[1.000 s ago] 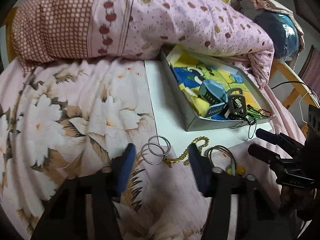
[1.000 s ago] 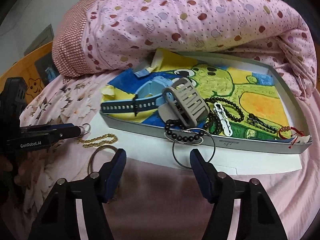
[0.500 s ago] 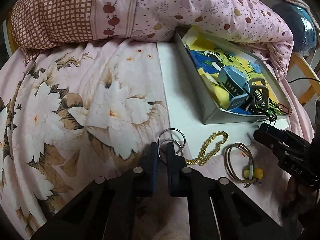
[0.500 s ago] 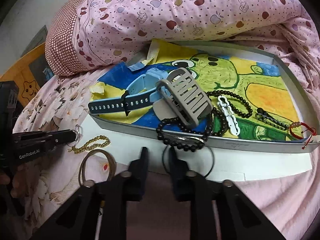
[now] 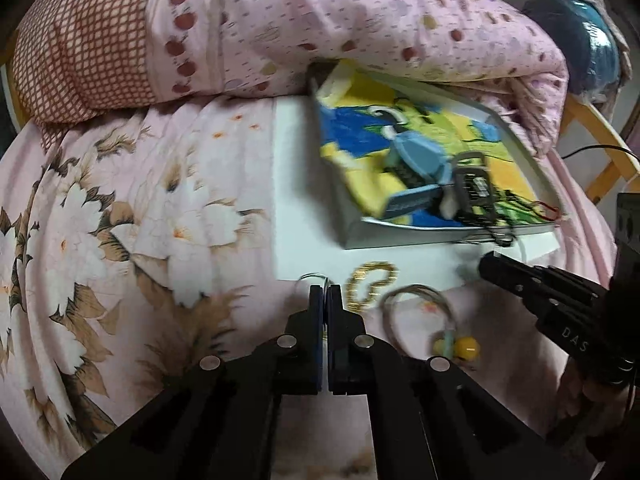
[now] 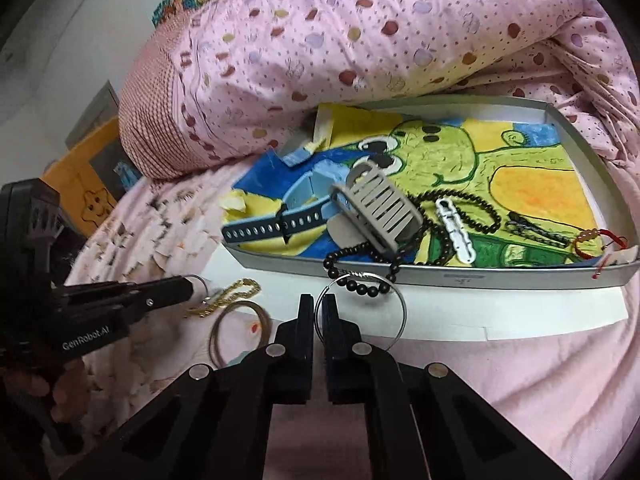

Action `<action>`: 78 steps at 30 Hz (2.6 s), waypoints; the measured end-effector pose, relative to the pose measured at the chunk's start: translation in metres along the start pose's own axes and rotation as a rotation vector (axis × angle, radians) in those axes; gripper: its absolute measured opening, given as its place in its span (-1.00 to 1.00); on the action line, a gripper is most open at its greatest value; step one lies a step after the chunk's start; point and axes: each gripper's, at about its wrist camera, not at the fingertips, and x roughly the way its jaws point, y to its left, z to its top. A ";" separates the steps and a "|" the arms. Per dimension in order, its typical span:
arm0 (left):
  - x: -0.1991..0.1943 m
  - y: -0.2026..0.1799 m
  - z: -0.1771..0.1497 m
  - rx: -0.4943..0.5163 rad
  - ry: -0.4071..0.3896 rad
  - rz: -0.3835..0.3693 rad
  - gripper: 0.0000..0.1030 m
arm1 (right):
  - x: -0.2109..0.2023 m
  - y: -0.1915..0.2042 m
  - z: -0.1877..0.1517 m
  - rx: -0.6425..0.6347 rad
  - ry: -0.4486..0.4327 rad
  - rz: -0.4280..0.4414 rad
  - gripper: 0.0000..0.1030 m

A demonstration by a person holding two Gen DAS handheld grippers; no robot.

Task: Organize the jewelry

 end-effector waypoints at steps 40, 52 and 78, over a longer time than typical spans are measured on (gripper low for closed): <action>0.049 -0.102 0.113 0.001 -0.062 -0.139 -1.00 | -0.019 -0.113 0.059 0.097 -0.073 -0.092 -0.93; 0.044 -0.094 0.108 -0.052 -0.061 -0.087 -0.21 | -0.047 -0.101 0.060 0.078 -0.165 -0.171 -0.13; -0.118 -0.071 0.032 -0.086 -0.438 0.129 0.95 | -0.180 0.009 0.000 -0.008 -0.479 -0.270 1.00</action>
